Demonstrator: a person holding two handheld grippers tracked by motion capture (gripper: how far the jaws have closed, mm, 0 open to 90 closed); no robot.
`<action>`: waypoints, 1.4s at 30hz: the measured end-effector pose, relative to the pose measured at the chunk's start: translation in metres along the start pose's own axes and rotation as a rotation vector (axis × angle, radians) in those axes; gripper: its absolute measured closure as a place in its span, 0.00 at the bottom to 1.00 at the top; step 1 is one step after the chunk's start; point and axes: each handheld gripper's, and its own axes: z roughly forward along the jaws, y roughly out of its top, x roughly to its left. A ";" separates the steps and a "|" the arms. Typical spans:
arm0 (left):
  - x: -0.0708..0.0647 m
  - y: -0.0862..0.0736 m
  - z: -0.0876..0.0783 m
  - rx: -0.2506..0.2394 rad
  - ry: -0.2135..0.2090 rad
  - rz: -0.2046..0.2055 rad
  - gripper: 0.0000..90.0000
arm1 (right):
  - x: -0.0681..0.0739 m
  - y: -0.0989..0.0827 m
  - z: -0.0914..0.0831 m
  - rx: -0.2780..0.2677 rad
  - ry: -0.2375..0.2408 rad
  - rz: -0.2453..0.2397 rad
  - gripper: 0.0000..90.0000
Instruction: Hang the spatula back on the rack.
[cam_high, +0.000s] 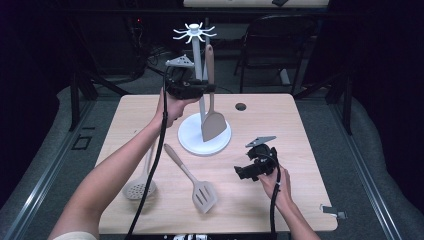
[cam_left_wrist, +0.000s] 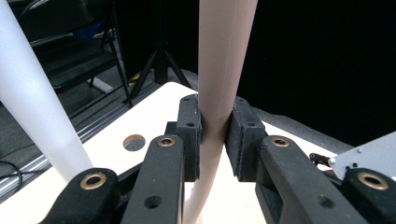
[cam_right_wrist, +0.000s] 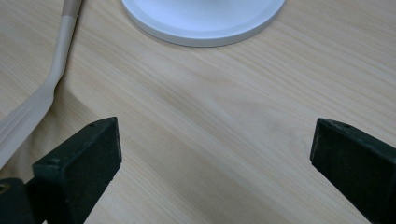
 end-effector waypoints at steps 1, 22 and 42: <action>0.001 0.003 0.000 0.001 0.002 -0.001 0.86 | 0.001 0.000 0.001 -0.004 -0.002 0.005 0.02; 0.013 0.011 -0.003 -0.013 -0.009 -0.040 0.85 | 0.001 0.000 0.002 0.001 0.003 -0.002 0.02; 0.025 0.007 -0.003 -0.002 0.033 -0.058 0.85 | 0.001 -0.001 0.004 0.008 0.018 -0.004 0.02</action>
